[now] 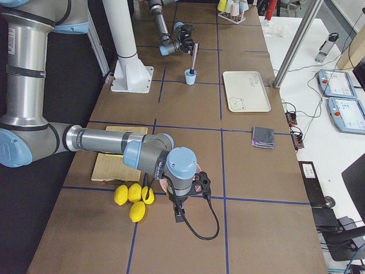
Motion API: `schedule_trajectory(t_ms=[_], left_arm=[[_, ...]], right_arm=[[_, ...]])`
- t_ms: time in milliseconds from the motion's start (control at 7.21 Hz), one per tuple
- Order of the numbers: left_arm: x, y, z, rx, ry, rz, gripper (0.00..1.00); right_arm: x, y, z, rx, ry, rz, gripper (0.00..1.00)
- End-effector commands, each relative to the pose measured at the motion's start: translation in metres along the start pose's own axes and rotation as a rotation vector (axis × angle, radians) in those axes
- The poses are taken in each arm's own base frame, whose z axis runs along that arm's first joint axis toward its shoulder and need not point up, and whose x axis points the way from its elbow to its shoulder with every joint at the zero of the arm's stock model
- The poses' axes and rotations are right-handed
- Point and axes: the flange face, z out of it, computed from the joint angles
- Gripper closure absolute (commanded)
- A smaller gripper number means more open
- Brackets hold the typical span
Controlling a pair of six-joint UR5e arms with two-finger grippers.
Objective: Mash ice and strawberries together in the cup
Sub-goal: 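Lower the pestle into the cup and press down repeatedly, then lift the pestle out of the cup and carry it back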
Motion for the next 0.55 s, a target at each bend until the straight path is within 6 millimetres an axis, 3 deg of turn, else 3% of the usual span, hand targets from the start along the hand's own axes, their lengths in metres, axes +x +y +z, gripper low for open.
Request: schedule_trajectory(t_ms=[0,139,277,416], left_arm=[[-0.022,-0.020,-0.002,-0.005,-0.027,-0.033,1.00],[-0.029,-0.031,0.002,-0.041,-0.015,-0.034,1.00],[-0.032,-0.064,0.014,-0.100,0.008,-0.011,1.00],[-0.029,-0.083,0.002,-0.171,-0.003,-0.006,1.00]], right_arm=[[0.000,-0.001,-0.001,0.002,0.000,0.000,0.00],[-0.001,-0.001,-0.002,0.003,0.001,-0.001,0.00],[-0.001,-0.001,-0.002,0.003,0.001,-0.001,0.00],[-0.001,-0.001,-0.002,0.003,0.001,0.000,0.00]])
